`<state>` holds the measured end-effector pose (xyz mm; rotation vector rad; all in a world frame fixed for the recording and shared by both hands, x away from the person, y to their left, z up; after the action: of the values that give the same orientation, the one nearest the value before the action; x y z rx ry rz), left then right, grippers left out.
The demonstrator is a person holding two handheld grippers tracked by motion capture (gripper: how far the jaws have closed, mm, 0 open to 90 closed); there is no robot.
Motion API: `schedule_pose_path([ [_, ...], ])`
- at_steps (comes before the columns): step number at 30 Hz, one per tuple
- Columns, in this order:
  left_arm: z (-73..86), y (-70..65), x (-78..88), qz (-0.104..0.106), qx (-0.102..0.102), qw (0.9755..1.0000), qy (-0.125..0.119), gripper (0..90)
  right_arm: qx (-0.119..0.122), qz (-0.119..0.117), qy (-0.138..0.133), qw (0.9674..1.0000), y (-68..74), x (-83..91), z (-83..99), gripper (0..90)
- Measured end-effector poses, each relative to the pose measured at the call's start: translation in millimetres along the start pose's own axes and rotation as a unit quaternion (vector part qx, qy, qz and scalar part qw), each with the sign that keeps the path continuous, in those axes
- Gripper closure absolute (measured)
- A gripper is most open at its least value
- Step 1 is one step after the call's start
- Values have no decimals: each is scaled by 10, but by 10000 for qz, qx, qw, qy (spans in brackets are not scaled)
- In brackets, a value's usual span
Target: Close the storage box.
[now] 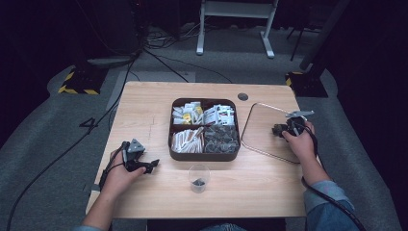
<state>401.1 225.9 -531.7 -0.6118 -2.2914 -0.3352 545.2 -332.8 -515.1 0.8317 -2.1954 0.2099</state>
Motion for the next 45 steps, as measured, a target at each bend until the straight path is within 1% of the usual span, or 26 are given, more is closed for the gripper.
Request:
schedule_pose_path([
  [4, 1, -1, -1, -5, 9, 10000, -18, 202, 31, 32, 14, 10000, 5, 0, -8, 588],
  [7, 1, 1, 0, -38, -53, 10000, 0, 202, 57, 42, 24, 10000, 9, 1, -10, 589],
  [8, 1, 1, 1, -33, -58, 10000, 7, 201, 78, 25, 48, 10000, 16, 7, -15, 589],
  [10, 1, 1, 1, -29, -53, 10000, 5, 202, 101, -8, 10, 9999, 23, 24, -29, 589],
  [16, 4, -1, 1, -11, 3, 10000, -27, 202, 156, -34, -158, 9997, 44, 147, -116, 589],
  [21, 8, 3, 6, -18, 12, 10000, -17, 202, 216, -53, -311, 9993, 66, 265, -199, 589],
  [23, 8, 9, 9, -18, -19, 10000, -10, 202, 215, -66, -392, 9990, 72, 314, -235, 589],
  [29, 10, 5, 10, -8, 8, 10000, -2, 202, 278, -64, -567, 9980, 89, 467, -334, 589],
  [30, 10, 6, 10, -9, 6, 10000, -6, 202, 260, -64, -608, 9978, 95, 491, -351, 589],
  [35, 9, 5, 8, -33, -9, 10000, -16, 202, 292, -80, -707, 9970, 120, 595, -419, 589],
  [36, 9, 4, 8, -37, -6, 10000, -16, 202, 344, -87, -727, 9967, 124, 615, -437, 589],
  [39, 9, 0, 7, -42, -12, 10000, -15, 202, 379, -99, -780, 9962, 149, 658, -477, 589],
  [42, 9, -4, 5, -93, -78, 9999, -15, 202, 393, -127, -809, 9959, 184, 687, -516, 589],
  [44, 12, -8, 7, -98, -73, 9999, -1, 202, 449, -139, -809, 9956, 201, 699, -543, 589],
  [45, 11, -3, 10, -121, -128, 9998, 1, 202, 479, -154, -795, 9956, 218, 707, -562, 589],
])
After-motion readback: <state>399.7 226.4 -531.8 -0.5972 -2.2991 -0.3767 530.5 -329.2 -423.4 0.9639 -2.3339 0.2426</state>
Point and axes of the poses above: each handheld gripper's, and its own axes: x roughly backward along the jaws, z roughly out of its underside, y roughly to its left, the point moved 4 cm from there along -x, roughly forward along the jaws, and after that the axes turned 9 degrees about -z, right-handed, at the moved point
